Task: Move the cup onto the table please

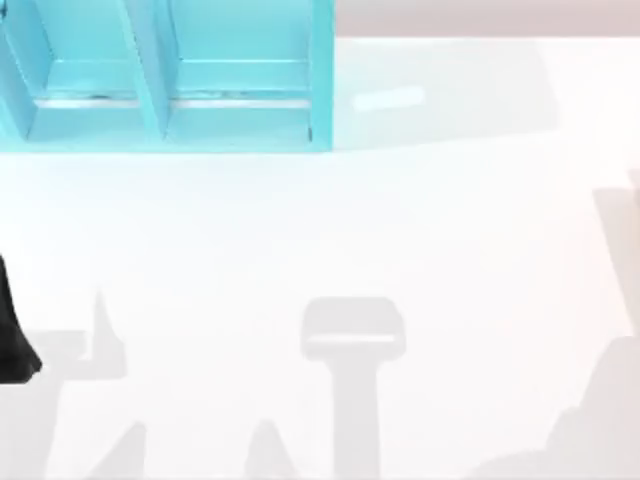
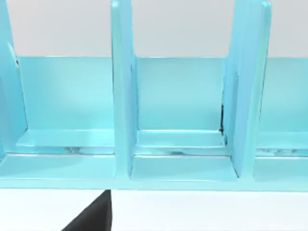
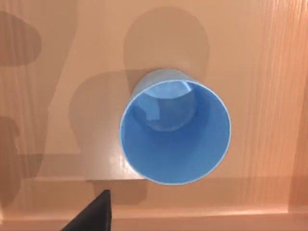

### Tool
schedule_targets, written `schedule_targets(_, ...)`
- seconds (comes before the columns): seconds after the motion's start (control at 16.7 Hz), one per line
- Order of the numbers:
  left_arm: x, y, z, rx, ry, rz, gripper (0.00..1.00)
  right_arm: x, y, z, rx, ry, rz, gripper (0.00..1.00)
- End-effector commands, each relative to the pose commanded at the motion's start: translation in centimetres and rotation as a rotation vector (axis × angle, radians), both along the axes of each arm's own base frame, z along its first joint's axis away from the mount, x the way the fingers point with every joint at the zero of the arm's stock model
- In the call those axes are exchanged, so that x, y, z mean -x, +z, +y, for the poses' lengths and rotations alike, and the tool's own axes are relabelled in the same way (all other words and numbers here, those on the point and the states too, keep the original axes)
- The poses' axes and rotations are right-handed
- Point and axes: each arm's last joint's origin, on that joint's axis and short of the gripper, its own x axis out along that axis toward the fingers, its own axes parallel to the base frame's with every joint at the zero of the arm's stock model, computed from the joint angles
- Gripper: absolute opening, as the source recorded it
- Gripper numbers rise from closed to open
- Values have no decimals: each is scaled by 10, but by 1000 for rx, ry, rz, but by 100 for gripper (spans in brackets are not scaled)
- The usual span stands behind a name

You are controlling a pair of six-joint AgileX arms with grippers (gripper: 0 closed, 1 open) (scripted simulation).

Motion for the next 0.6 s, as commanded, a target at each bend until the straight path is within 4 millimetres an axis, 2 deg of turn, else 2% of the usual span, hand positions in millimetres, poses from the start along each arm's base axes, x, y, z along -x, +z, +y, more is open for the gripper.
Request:
schedule_targets(0.24, 0, 0, 0, 0, 0, 0, 100, -6, -7, -16, -47, -2, 71, 100)
schedule_targets(0.6, 0, 0, 0, 0, 0, 0, 100, -7, -11, -15, -47, -2, 71, 100)
